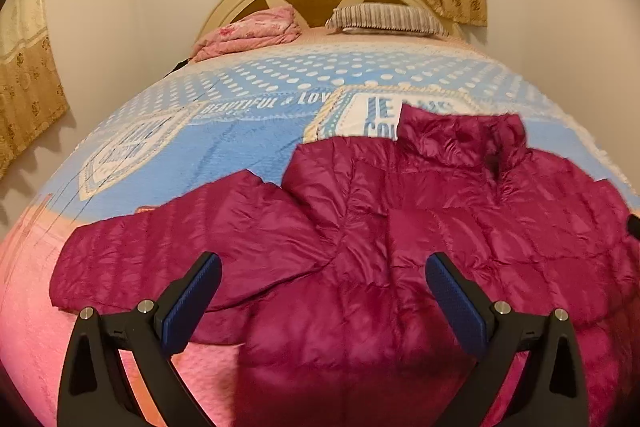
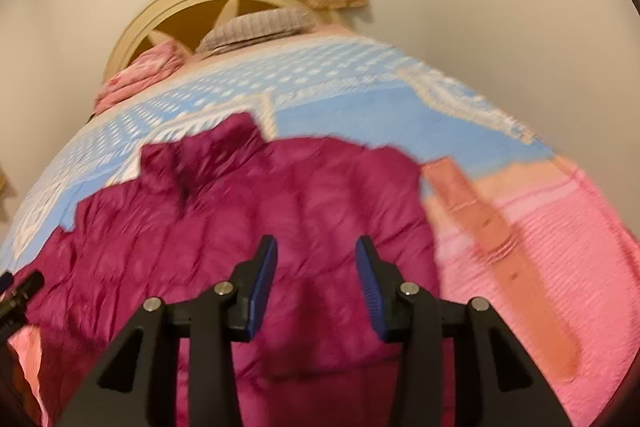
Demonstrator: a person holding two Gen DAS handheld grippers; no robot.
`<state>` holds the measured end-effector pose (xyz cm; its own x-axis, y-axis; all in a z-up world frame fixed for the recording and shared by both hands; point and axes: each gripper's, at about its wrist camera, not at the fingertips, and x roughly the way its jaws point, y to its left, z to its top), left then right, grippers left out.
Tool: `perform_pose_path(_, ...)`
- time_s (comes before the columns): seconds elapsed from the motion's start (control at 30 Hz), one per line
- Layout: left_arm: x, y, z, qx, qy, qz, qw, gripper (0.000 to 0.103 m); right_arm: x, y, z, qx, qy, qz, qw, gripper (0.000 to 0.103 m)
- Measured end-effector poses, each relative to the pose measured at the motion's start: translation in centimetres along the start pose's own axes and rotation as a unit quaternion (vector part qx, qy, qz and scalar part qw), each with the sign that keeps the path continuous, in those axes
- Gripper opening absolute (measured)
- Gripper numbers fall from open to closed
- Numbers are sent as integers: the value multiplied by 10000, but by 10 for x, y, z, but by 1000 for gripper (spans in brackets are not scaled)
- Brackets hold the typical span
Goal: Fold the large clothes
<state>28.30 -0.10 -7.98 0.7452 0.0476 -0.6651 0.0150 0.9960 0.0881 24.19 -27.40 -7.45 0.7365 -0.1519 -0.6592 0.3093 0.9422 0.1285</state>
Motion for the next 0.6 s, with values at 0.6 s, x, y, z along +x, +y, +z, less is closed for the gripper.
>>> perform_pose_path(0.6, -10, 62, -17, -583, 16, 147, 9982, 102, 42, -18, -31, -161, 505, -13, 9986, 73)
